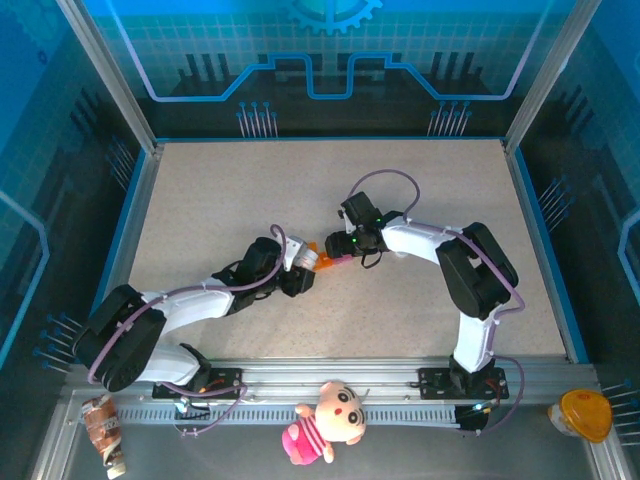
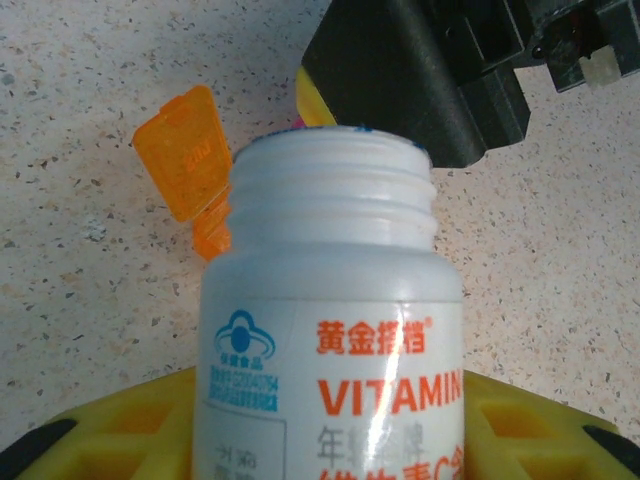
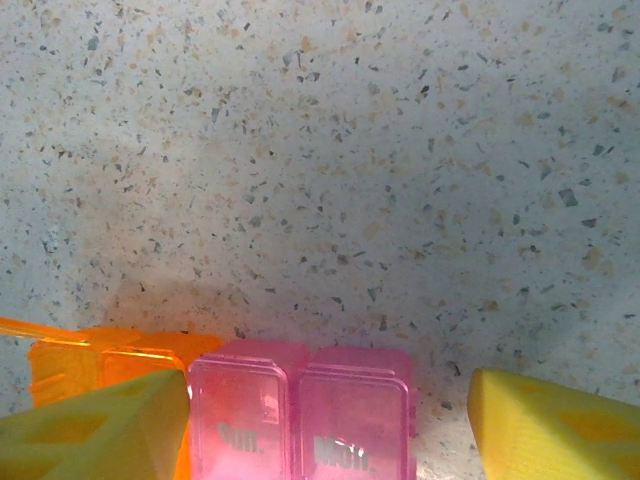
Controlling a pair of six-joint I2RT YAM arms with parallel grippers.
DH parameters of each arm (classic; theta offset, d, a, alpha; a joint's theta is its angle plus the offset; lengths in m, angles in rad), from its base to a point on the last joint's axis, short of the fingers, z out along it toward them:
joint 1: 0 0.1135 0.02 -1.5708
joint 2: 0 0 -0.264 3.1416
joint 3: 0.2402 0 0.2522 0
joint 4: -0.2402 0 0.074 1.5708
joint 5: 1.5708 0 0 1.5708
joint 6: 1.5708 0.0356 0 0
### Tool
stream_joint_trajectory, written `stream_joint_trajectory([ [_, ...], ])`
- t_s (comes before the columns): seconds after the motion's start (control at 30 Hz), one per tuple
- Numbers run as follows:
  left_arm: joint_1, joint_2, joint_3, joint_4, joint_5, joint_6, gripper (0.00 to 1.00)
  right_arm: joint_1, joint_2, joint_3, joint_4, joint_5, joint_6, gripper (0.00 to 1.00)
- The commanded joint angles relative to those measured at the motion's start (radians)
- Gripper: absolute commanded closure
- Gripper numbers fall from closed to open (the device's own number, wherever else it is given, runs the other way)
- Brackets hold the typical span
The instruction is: Sort the pills into containers
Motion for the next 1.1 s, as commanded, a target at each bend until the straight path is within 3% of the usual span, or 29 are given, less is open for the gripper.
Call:
stream_joint_trajectory([
  [0.0, 0.009, 0.018, 0.027, 0.014, 0.028, -0.011, 1.0, 0.02, 0.02, 0.023, -0.005, 0.006, 0.0, 0.26],
  [1.07, 0.064, 0.169, 0.198, -0.261, 0.098, -0.039, 1.0, 0.02, 0.055, 0.011, -0.011, 0.005, 0.03, 0.27],
])
